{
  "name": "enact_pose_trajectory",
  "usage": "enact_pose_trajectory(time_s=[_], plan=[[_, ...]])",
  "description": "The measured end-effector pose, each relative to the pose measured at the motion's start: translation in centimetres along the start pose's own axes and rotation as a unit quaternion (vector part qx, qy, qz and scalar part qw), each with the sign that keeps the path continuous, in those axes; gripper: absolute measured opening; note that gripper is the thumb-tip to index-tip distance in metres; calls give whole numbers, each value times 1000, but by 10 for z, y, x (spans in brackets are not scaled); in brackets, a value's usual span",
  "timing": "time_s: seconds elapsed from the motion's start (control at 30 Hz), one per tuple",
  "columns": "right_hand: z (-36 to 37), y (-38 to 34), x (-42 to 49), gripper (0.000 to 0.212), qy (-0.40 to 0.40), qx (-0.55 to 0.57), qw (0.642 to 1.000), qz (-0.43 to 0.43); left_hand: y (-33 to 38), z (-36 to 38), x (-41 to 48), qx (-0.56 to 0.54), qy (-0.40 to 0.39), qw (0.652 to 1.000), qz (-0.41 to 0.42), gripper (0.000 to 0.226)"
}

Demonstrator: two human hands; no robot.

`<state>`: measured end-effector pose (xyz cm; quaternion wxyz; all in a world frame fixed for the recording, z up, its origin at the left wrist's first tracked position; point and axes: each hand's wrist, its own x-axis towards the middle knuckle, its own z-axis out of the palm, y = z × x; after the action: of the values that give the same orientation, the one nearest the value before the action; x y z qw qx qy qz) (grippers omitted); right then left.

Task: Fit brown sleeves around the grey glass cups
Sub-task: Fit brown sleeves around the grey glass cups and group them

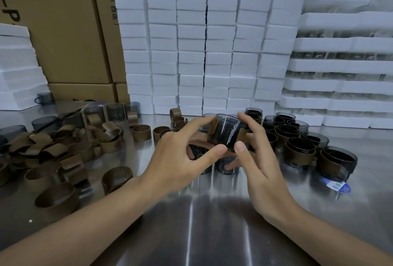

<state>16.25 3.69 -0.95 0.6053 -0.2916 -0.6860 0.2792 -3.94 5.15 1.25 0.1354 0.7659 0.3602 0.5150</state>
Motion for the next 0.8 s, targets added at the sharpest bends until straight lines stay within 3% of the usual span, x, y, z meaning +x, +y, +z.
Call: enact_pose_trajectory(time_s=[0.2, 0.5, 0.8], plan=[[2, 3, 0, 36, -31, -15, 999, -32, -1, 1, 0, 35, -7, 999, 36, 77], [1, 7, -2, 22, -24, -66, 997, -35, 5, -2, 0, -45, -12, 998, 29, 64], [3, 5, -2, 26, 5, -105, 994, -43, 10, -1, -1, -61, -16, 998, 18, 59]])
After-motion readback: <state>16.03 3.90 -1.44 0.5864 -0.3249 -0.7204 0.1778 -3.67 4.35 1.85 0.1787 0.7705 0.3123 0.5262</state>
